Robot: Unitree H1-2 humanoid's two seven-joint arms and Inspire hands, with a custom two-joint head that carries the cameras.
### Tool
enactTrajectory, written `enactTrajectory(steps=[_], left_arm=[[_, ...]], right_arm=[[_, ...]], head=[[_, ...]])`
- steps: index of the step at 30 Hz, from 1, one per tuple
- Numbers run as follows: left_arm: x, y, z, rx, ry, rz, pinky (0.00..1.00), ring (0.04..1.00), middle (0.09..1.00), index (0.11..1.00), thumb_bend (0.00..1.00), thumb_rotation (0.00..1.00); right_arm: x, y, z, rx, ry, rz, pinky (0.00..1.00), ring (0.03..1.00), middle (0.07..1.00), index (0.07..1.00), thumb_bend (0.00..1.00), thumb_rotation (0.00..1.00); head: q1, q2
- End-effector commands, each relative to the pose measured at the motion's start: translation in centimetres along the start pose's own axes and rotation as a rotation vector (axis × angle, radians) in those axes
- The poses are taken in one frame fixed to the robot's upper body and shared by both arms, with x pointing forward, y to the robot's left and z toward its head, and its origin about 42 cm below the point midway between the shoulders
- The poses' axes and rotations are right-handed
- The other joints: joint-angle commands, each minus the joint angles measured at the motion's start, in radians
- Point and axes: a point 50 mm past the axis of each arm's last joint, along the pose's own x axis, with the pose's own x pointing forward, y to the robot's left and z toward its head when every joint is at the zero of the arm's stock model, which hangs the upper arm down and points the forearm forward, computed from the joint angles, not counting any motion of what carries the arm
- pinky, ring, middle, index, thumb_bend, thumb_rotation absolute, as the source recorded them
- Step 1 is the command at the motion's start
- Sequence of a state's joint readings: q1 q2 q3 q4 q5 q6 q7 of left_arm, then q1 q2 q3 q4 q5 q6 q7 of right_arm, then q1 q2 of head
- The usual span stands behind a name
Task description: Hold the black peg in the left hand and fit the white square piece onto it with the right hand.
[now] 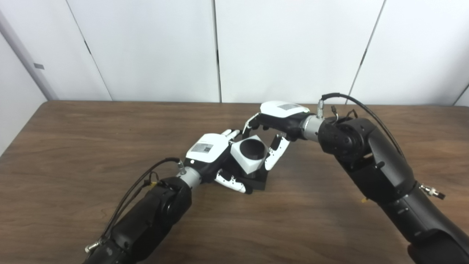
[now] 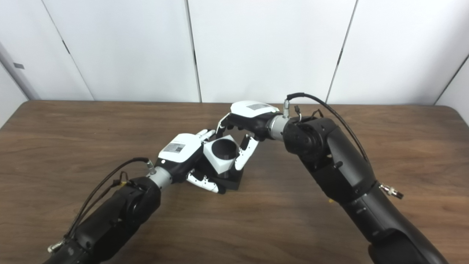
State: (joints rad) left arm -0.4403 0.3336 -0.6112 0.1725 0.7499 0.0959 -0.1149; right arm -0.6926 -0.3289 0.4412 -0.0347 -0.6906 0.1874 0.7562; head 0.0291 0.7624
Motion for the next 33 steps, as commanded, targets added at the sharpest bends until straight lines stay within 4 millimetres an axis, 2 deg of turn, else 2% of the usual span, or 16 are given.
enactTrajectory(steps=[1,10,13,18,24,33], left_arm=[[-1.84,-5.09,-1.26,-0.006,0.054,-0.285,0.89,0.978,0.986,0.704,1.0,0.37],[-2.11,-5.25,-1.35,-0.008,0.036,-0.248,0.89,0.981,1.0,0.879,1.0,0.42],[-2.2,-5.41,-1.35,-0.013,0.04,-0.253,0.93,0.992,1.0,0.881,1.0,0.37],[-2.33,-5.44,-1.22,0.02,0.051,-0.278,0.95,1.0,1.0,0.983,1.0,0.37],[-2.25,-5.35,-1.07,0.067,0.047,-0.289,0.9,1.0,1.0,1.0,1.0,0.44],[-2.06,-5.22,-1.0,0.068,0.047,-0.293,0.9,1.0,1.0,0.986,1.0,0.43]], right_arm=[[-0.78,-3.59,1.01,-0.07,-0.041,-0.096,0.74,0.821,0.817,0.673,0.91,0.28],[-0.8,-3.68,1.04,-0.065,-0.037,-0.091,0.75,0.824,0.819,0.673,0.91,0.27],[-0.75,-3.73,1.04,-0.071,-0.037,-0.09,0.74,0.823,0.817,0.672,0.91,0.27],[-0.69,-3.78,1.0,-0.079,-0.038,-0.09,0.73,0.814,0.817,0.674,0.91,0.28],[-0.7,-3.81,0.98,-0.075,-0.037,-0.09,0.72,0.815,0.816,0.672,0.91,0.27],[-0.72,-3.95,0.98,-0.073,-0.033,-0.086,0.74,0.821,0.82,0.674,0.91,0.28]], head=[[0.001,0.001],[-0.002,0.007],[-0.002,0.007],[-0.002,0.007],[0.0,0.011],[-0.002,0.012]])
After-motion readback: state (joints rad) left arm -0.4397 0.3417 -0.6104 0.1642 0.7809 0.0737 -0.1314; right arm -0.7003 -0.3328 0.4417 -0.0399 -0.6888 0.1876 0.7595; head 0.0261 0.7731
